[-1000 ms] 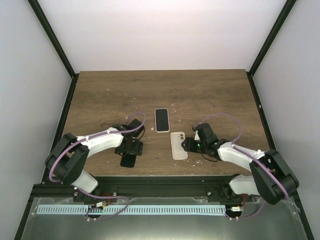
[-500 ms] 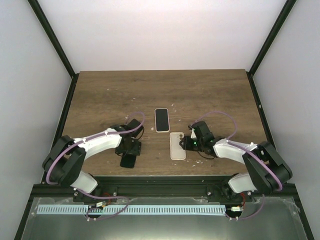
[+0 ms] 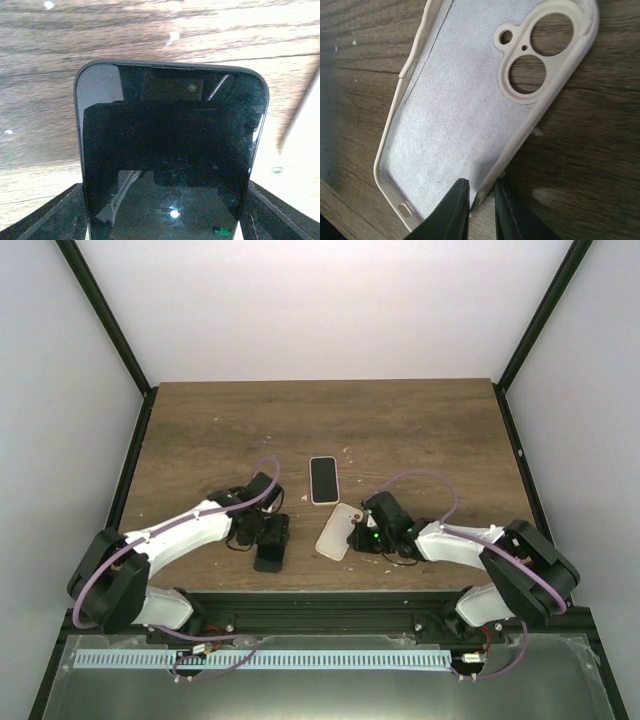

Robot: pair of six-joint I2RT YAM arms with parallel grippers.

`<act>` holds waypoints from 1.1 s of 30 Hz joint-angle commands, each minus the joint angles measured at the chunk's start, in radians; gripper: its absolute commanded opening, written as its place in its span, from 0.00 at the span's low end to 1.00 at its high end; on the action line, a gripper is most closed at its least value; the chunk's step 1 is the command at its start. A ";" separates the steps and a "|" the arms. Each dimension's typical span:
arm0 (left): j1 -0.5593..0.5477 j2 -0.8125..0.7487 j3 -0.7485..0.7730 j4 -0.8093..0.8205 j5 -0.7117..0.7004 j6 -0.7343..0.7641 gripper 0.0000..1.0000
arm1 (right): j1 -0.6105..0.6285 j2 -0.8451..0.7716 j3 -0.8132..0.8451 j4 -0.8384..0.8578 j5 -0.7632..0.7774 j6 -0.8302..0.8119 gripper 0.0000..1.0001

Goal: Put the phone into the phone case

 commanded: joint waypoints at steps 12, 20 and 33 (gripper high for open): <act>-0.003 -0.081 0.056 0.108 0.188 -0.072 0.52 | 0.142 0.079 0.085 0.000 0.021 0.051 0.10; -0.026 -0.061 0.054 0.142 0.219 -0.108 0.51 | 0.221 0.089 0.131 -0.026 0.039 0.079 0.19; -0.131 0.116 0.157 0.135 0.161 -0.106 0.50 | 0.213 -0.327 -0.072 -0.066 0.273 0.173 0.62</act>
